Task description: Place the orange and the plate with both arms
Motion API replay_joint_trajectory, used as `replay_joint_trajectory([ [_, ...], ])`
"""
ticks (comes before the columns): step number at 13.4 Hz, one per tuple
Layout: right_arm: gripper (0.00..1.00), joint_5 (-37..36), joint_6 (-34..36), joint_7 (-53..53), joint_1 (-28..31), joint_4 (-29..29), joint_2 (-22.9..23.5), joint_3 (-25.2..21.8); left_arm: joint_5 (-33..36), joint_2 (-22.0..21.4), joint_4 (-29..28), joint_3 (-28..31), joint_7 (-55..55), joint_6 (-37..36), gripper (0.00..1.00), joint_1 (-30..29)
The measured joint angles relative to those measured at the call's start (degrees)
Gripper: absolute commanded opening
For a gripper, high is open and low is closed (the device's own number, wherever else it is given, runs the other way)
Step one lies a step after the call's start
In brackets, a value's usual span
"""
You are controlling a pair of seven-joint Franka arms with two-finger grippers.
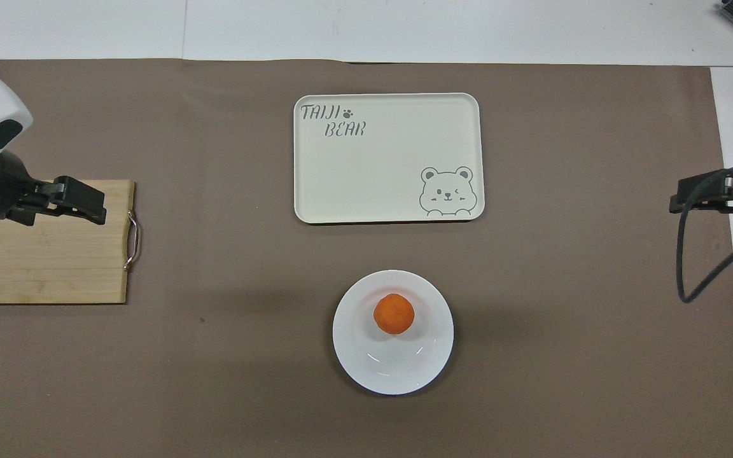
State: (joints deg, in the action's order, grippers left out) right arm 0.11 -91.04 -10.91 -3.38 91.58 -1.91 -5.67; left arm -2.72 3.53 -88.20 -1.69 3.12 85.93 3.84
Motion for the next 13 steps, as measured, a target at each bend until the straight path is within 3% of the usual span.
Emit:
replay_joint_trajectory([
  [8,1.00,0.0,-0.3,0.0,0.0,0.0,0.0,0.0,0.0,0.0,0.0,0.0,0.0,0.0,1.00,0.0],
  [13,1.00,0.0,-5.1,-0.1,2.6,0.0,0.2,-0.9,0.0,0.0,0.0,0.0,0.0,0.0,1.00,0.0],
])
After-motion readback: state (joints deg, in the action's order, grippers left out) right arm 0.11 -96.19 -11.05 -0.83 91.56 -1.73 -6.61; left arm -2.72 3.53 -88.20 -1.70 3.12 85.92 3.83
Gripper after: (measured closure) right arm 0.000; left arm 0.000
